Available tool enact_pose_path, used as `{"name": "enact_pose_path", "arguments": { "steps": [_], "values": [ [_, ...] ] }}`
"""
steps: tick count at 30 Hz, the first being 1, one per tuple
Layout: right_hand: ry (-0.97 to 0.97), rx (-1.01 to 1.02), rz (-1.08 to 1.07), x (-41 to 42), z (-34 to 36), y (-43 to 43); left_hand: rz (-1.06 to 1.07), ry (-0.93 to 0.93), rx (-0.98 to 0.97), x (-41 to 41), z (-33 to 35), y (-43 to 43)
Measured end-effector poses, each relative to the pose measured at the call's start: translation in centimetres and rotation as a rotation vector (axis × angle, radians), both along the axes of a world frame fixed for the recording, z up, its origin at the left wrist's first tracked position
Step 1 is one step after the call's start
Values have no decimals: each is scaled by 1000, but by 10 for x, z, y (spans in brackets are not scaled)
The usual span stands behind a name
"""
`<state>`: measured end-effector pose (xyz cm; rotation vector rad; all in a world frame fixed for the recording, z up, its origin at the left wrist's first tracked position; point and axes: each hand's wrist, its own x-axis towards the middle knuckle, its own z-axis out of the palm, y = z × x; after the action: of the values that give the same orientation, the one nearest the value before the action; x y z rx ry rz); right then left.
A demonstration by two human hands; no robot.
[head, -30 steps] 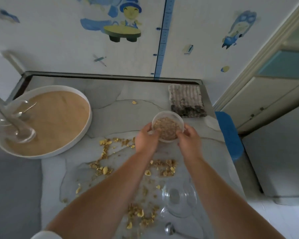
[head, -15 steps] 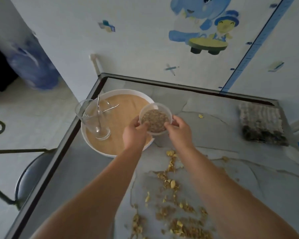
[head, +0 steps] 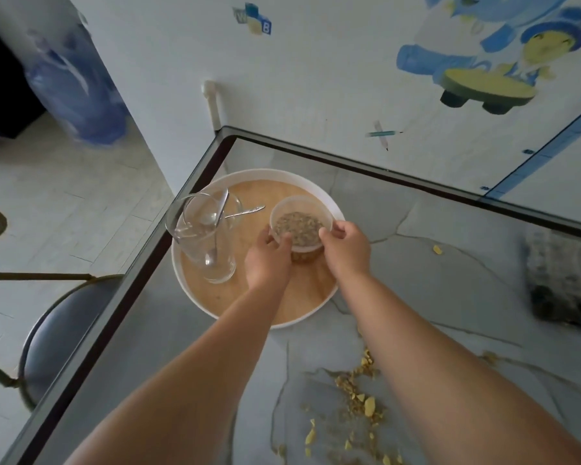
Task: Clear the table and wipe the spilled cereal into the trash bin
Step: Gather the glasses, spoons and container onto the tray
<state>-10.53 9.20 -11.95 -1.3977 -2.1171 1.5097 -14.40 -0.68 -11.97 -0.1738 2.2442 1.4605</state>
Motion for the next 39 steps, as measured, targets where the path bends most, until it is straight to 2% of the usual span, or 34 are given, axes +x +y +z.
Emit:
{"name": "enact_pose_path", "arguments": {
  "steps": [4,9,16,21,25,29,39],
  "values": [
    [-34,56,21,-22,1,1,98,-49,55,-15,-2,7],
    [-10,-7,43,-45,-1,3,185,-90,129,-25,-8,14],
    [134,-326,101,-50,-9,2,64,-56,185,-28,-14,19],
    [154,-358,133,-29,0,2,34,-91,130,-15,0,15],
    [181,-357,80,5,22,4,-35,-78,124,16,25,10],
    [221,-355,-63,53,47,7,-110,-19,96,53,46,1],
    [302,-309,-208,213,101,-2,-360,138,70,180,98,-31]
  ]
}}
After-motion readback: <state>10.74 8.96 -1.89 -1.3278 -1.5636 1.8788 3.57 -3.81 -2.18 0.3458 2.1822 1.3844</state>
